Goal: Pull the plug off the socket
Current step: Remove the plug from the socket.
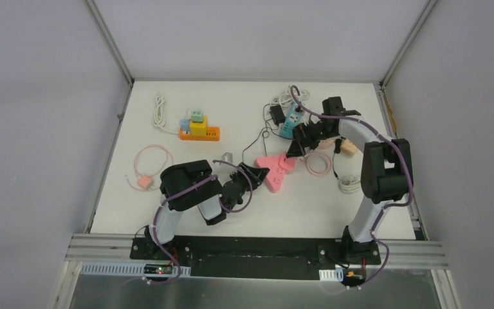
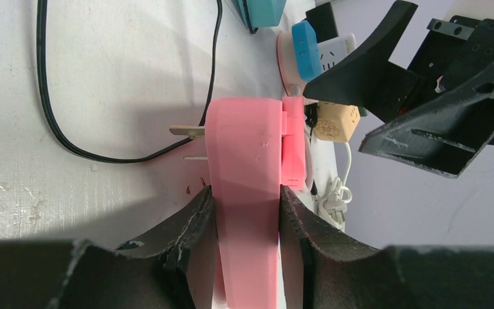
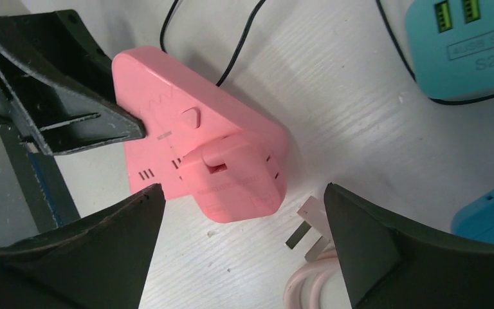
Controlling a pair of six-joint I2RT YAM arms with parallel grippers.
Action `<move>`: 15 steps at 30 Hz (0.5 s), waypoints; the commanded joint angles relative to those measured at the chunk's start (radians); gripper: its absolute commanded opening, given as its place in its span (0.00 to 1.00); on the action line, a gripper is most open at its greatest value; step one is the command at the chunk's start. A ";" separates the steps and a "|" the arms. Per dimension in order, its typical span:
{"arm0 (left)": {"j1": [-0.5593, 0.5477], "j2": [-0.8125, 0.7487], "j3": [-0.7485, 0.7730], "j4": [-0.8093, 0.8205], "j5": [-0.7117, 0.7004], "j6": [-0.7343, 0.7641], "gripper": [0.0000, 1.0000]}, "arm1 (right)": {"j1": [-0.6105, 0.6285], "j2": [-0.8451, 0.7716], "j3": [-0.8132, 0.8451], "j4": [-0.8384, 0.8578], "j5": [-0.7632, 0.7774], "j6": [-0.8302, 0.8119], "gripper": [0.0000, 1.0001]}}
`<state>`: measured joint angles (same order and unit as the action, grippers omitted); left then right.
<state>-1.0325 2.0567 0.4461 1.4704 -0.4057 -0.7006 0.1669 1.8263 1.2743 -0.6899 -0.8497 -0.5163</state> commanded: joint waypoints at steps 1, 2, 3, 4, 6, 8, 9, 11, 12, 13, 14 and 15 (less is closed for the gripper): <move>0.000 0.054 -0.032 -0.053 0.056 0.108 0.00 | 0.004 0.013 0.009 0.090 0.054 0.064 0.99; 0.000 0.055 -0.031 -0.053 0.058 0.110 0.00 | 0.007 0.024 0.011 0.084 0.044 0.060 0.99; 0.000 0.055 -0.030 -0.052 0.058 0.110 0.00 | 0.011 0.041 0.016 0.068 0.024 0.045 0.99; 0.000 0.055 -0.031 -0.053 0.058 0.110 0.00 | 0.017 0.049 0.024 0.048 0.011 0.030 0.99; -0.001 0.054 -0.032 -0.053 0.055 0.110 0.00 | 0.030 0.074 0.042 0.006 0.003 -0.001 0.99; 0.000 0.053 -0.033 -0.053 0.052 0.110 0.00 | 0.041 0.100 0.066 -0.040 0.002 -0.029 0.99; -0.001 0.053 -0.033 -0.052 0.051 0.109 0.00 | 0.044 0.106 0.074 -0.059 -0.003 -0.039 0.98; -0.001 0.053 -0.033 -0.052 0.050 0.108 0.00 | 0.047 0.111 0.084 -0.091 -0.015 -0.063 0.98; 0.000 0.053 -0.034 -0.053 0.048 0.108 0.00 | 0.047 0.113 0.085 -0.100 -0.019 -0.069 0.98; 0.000 0.053 -0.035 -0.053 0.045 0.108 0.00 | 0.049 0.113 0.087 -0.108 -0.026 -0.077 0.98; 0.000 0.053 -0.035 -0.052 0.041 0.107 0.00 | 0.049 0.116 0.090 -0.121 -0.034 -0.090 0.97; -0.001 0.053 -0.037 -0.052 0.036 0.105 0.00 | 0.049 0.119 0.095 -0.137 -0.043 -0.103 0.97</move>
<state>-1.0321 2.0598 0.4461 1.4769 -0.3981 -0.6952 0.2108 1.9484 1.3197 -0.7452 -0.8337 -0.5518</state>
